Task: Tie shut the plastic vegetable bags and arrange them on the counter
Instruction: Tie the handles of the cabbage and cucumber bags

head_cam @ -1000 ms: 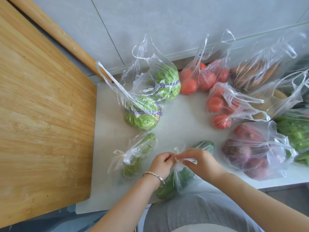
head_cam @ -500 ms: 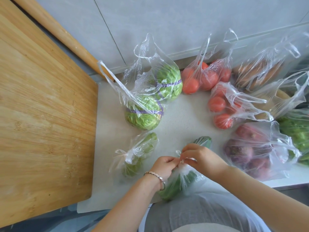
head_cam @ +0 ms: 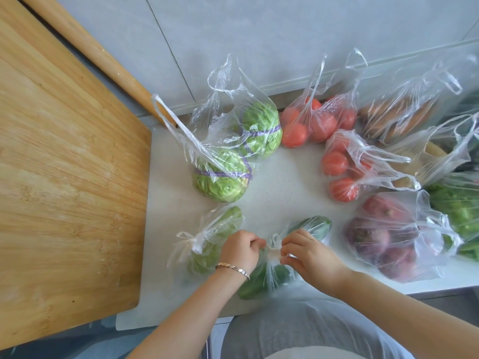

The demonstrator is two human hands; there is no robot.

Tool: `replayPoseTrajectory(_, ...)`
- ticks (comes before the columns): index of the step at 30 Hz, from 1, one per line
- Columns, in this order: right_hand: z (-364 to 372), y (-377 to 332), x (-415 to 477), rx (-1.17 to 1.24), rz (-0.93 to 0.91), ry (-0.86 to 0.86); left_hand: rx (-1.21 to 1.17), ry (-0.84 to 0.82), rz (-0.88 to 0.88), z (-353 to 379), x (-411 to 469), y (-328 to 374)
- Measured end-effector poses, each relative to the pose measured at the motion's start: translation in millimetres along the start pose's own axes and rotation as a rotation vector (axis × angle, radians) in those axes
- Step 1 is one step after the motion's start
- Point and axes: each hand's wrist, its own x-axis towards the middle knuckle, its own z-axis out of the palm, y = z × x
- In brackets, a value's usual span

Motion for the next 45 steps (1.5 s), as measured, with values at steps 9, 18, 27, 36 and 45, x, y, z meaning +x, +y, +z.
replayPoseTrajectory(9, -11.7, -8.9, 26.1, 0.244, 0.128, -0.349, 0.190, -0.408, -0.122, -37.4, 16.1, -3.1)
replayPoseTrajectory(18, -79.2, -27.0, 141.5, 0.059, 0.208, -0.343, -0.255, 0.711, 0.065, -121.2, 54.0, 24.9)
replayPoseTrajectory(27, -104.9, 3.6, 292.9, -0.147, 0.321, -0.054, -0.639, 0.647, 0.145, -161.6, 87.5, 55.9)
replayPoseTrajectory(36, -65.7, -3.6, 336.4, -0.321, 0.212, -0.238, -0.751, 0.665, 0.179, -187.0, 95.6, 42.4)
replayPoseTrajectory(45, -123.9, -52.9, 268.4, 0.142, 0.174, 0.222, -1.055, 0.692, 0.148, -189.3, 69.1, 20.2)
